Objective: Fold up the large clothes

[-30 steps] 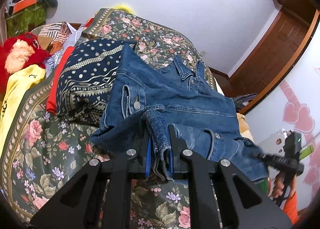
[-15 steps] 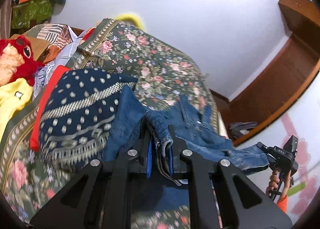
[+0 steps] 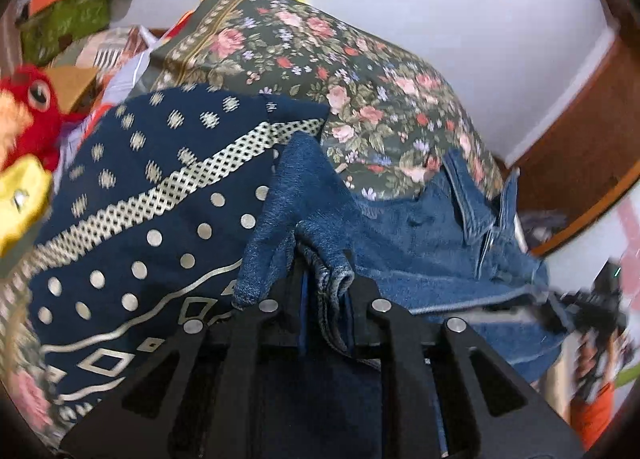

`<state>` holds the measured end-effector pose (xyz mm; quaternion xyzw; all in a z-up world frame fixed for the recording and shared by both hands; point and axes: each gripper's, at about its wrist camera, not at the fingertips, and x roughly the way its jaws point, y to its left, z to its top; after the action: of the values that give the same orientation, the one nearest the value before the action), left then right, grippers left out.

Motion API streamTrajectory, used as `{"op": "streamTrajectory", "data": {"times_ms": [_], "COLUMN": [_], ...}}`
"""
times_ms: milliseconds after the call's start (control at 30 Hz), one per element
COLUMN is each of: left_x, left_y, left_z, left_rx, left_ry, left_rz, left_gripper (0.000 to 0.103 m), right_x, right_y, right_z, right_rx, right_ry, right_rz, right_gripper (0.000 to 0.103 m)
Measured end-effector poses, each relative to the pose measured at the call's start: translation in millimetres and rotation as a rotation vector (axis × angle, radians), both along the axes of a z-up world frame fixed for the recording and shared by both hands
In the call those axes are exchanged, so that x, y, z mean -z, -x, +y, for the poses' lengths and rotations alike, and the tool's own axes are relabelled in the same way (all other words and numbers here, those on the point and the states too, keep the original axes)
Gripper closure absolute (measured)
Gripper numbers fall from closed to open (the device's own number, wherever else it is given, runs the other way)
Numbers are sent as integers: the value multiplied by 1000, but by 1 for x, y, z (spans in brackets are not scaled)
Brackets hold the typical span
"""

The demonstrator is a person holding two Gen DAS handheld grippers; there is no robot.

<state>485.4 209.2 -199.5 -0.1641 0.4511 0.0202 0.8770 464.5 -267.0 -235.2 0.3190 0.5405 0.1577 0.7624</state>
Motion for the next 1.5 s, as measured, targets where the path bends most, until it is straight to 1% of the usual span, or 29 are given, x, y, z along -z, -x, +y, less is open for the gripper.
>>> {"op": "streamTrajectory", "data": {"times_ms": [33, 67, 100, 133, 200, 233, 267, 333, 367, 433, 500, 567, 600, 733, 800, 833, 867, 933, 1000, 1067, 1133, 1200, 1267, 1300, 1333, 1367, 1400, 1467, 1500], "left_x": [-3, -6, -10, -14, -26, -33, -39, -58, -66, -79, -83, -80, -76, -47, -24, -12, -1, 16, 28, 33, 33, 28, 22, 18, 10, 3, -4, -19, -26], "left_y": [1, 0, 2, 5, 15, 21, 26, 43, 48, 60, 67, 74, 76, 84, 84, 80, 76, 69, 60, 51, 43, 29, 14, 4, -8, -16, -23, -38, -42], "left_z": [-4, -9, -13, -16, -23, -25, -26, -27, -28, -31, -36, -48, -55, -88, -101, -106, -108, -109, -109, -111, -115, -120, -121, -118, -110, -104, -96, -81, -73], "left_rx": [22, 38, 56, 69, 96, 98, 91, 63, 58, 67, 96, 149, 172, 283, 319, 325, 317, 296, 273, 269, 279, 278, 258, 238, 217, 195, 164, 108, 91], "left_ry": [-36, -62, -88, -109, -146, -160, -173, -206, -214, -215, -203, -201, -208, -251, -239, -233, -232, -218, -217, -240, -286, -361, -437, -459, -444, -426, -419, -402, -374], "left_rz": [9, 17, 24, 28, 27, 13, -4, -73, -98, -130, -134, -120, -109, -58, -26, 10, 44, 73, 84, 79, 62, 41, 21, 10, 0, -8, -20, -44, -52], "left_gripper": [85, 85, 85, 83, 77, 67, 53, 39, 36, 36, 36, 36, 36, 36, 36, 36, 36, 36, 37, 37, 37, 37, 42, 43, 46, 46, 46, 46, 47], "right_x": [-6, -12, -17, -25, -38, -47, -52, -67, -71, -81, -87, -88, -87, -73, -60, -55, -47, -36, -27, -25, -25, -22, -22, -23, -28, -35, -40, -59, -71], "right_y": [5, 9, 11, 17, 27, 36, 41, 58, 64, 79, 92, 101, 104, 110, 110, 110, 108, 107, 104, 101, 94, 80, 61, 53, 45, 33, 26, 11, 5], "right_z": [-2, -3, -2, -1, 4, 7, 9, 15, 17, 23, 33, 45, 49, 73, 87, 92, 99, 111, 123, 133, 143, 153, 159, 159, 159, 157, 154, 147, 142], "right_rx": [5, 9, 12, 10, -3, -15, -26, -65, -75, -97, -131, -165, -177, -244, -277, -292, -310, -336, -361, -368, -390, -404, -407, -399, -381, -346, -315, -207, -129], "right_ry": [28, 63, 100, 145, 241, 288, 315, 354, 363, 380, 385, 399, 399, 409, 408, 405, 397, 385, 397, 432, 454, 486, 513, 519, 523, 534, 541, 565, 595], "right_rz": [5, 0, -14, -38, -88, -115, -139, -194, -211, -249, -280, -304, -313, -308, -279, -268, -250, -230, -226, -244, -267, -276, -276, -280, -292, -314, -330, -386, -419], "right_gripper": [84, 77, 75, 71, 67, 65, 65, 65, 65, 64, 61, 51, 49, 49, 49, 49, 49, 49, 49, 47, 46, 46, 47, 47, 47, 51, 51, 50, 49]}}
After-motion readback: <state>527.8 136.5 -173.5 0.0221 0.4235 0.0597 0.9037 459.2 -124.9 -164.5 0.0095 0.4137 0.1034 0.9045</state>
